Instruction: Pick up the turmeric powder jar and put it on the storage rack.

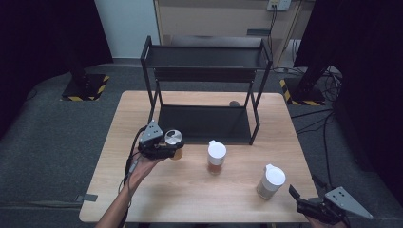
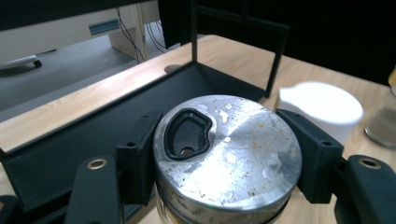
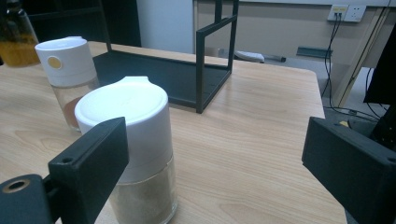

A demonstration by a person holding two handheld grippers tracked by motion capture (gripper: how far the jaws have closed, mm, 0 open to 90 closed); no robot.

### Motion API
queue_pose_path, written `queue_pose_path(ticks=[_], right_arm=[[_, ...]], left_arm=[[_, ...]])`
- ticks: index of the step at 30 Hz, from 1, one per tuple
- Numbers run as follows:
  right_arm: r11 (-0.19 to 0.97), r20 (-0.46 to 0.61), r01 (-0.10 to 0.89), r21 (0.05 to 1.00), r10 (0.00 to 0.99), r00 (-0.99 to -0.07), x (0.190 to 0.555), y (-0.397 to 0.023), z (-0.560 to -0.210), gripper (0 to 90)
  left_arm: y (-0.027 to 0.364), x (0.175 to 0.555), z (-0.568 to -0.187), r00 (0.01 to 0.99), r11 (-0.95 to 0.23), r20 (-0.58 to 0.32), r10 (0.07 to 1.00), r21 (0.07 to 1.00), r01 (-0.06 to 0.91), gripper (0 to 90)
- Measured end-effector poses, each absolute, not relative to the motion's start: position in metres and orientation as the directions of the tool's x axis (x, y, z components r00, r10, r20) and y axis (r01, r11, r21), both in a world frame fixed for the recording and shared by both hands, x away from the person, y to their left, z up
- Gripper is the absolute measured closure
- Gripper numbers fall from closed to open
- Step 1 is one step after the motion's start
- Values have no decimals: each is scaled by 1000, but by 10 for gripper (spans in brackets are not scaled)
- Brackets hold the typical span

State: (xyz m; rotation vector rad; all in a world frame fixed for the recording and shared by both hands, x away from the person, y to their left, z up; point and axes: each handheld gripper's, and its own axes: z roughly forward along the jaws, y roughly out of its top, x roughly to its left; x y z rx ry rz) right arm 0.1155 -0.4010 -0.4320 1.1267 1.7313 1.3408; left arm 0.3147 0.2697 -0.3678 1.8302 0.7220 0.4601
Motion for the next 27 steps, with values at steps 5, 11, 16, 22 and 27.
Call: queue_pose_path(ticks=[5,11,16,22,27], right_arm=[[101,1,231,968,914,-406,116,-402,-432,74],[98,5,231,968,913,-408,116,-402,-432,75],[95,8,232,968,913,-408,116,-403,-433,76],[93,9,230,969,913,-409,116,-403,-433,76],[91,11,231,969,913,-408,116,-403,-433,76]], left_arm=[[265,323,-358,710,-222,-44,703,935,277,338],[260,333,-352,678,-203,-53,733,934,292,338],[258,345,-349,656,-189,-57,753,935,299,338],[253,359,-352,618,-166,-64,784,937,308,337],[247,369,-356,576,-153,-55,816,939,307,337]])
